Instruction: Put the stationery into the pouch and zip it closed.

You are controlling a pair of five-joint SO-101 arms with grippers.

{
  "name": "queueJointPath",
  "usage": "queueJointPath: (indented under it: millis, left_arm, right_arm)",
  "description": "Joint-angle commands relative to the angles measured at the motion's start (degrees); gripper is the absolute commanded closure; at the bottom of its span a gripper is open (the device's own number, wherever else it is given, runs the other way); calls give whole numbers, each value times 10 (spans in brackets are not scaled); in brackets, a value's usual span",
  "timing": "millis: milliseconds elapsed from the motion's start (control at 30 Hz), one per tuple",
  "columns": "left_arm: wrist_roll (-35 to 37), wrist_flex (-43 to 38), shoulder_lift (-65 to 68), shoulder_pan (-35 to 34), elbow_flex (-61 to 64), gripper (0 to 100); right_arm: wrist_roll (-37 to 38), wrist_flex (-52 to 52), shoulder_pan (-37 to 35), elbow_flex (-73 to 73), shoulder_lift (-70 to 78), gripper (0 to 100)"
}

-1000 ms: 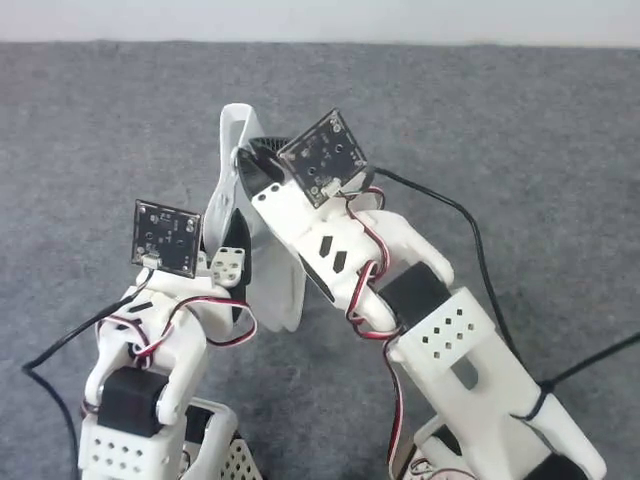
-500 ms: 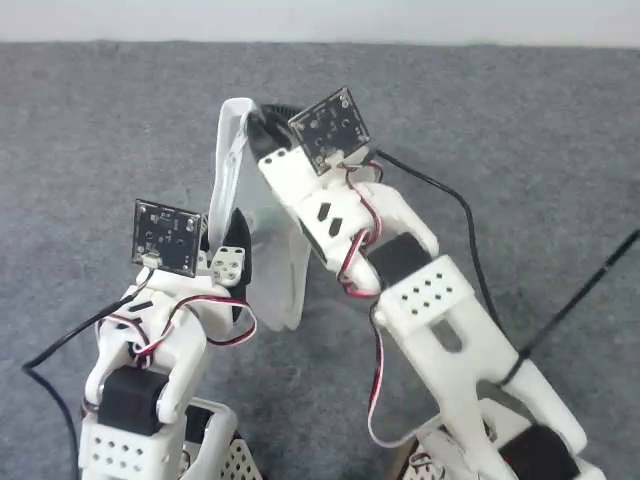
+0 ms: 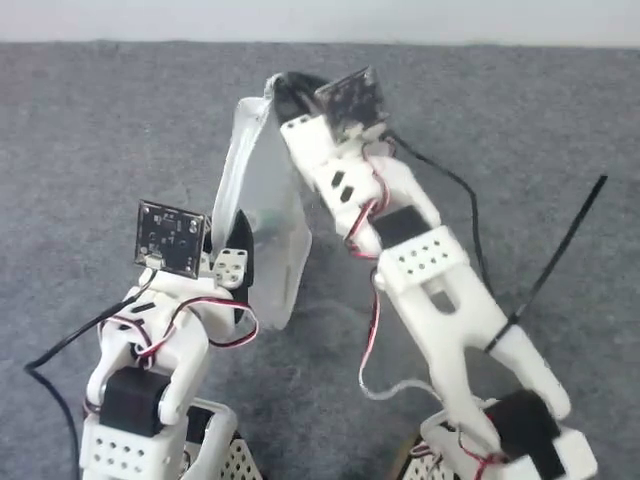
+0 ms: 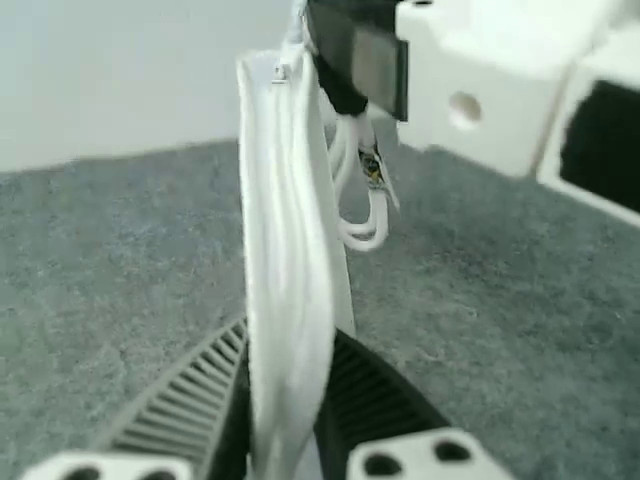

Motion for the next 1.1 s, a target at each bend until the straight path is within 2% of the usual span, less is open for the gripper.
queueJointPath:
  millis: [0,300,500,633,733,867,1067]
  left_arm:
    - [2,6,-2,0,12,993]
    - [2,6,-2,0,12,993]
    - [1,-2,-2,-1,8,988]
    - [10,-1,-2,-9,7,850]
    - [63,-5,-2,-62,4,773]
    - [80,-5,-2,-139,-14,765]
    - [80,-5,-2,-149,-11,765]
  right_arm:
    - [-4,-16,77,-72,36,992]
    - [-4,-15,104,-96,80,992]
    - [-3,73,101,-99,42,992]
    - [-3,151,101,-99,-13,992]
    - [-1,208,101,-99,-47,992]
    - [0,279,101,-99,-83,992]
    - [0,372,100,-99,-129,992]
